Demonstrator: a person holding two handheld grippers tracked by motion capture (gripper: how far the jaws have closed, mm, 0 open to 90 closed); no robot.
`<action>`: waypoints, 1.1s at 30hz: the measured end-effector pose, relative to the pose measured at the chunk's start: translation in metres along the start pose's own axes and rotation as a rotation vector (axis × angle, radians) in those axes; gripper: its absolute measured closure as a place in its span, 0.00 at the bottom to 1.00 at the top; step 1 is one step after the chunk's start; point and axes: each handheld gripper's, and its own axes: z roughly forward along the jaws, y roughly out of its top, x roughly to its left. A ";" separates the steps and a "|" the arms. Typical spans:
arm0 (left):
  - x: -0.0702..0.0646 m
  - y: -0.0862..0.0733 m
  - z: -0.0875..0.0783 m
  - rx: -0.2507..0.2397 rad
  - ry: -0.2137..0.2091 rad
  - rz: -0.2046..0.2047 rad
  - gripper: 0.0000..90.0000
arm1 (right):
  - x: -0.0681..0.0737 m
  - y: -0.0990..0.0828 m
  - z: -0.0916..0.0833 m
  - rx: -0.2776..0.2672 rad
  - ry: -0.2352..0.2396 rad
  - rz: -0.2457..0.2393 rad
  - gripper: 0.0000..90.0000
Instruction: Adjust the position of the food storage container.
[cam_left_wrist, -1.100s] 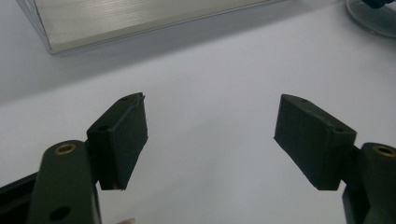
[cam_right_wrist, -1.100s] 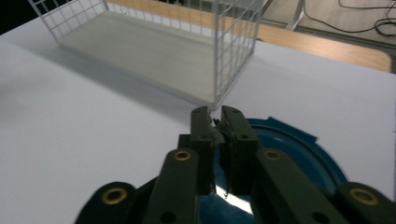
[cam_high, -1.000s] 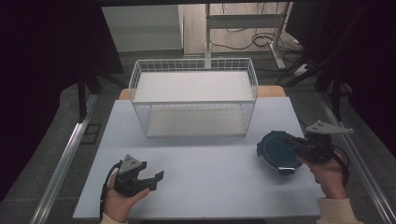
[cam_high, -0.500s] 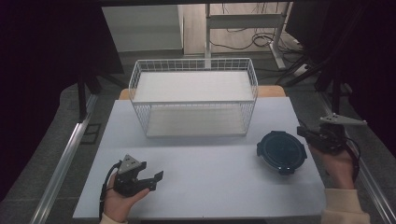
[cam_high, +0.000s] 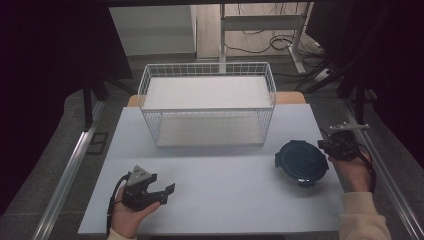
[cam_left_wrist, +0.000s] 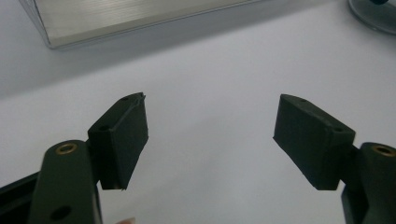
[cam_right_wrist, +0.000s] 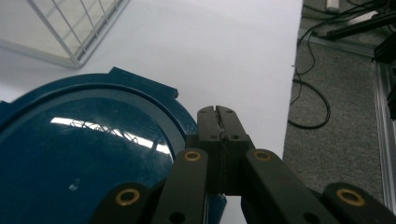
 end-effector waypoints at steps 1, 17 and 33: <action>0.000 0.000 0.000 0.000 0.001 0.000 0.29 | 0.000 0.001 0.003 0.006 0.001 -0.007 0.99; 0.001 -0.001 0.001 0.008 0.002 -0.004 0.29 | -0.002 -0.006 0.017 0.100 -0.048 -0.025 1.00; -0.001 -0.001 0.003 0.017 0.004 0.005 0.30 | 0.021 -0.003 0.017 0.122 0.039 -0.074 1.00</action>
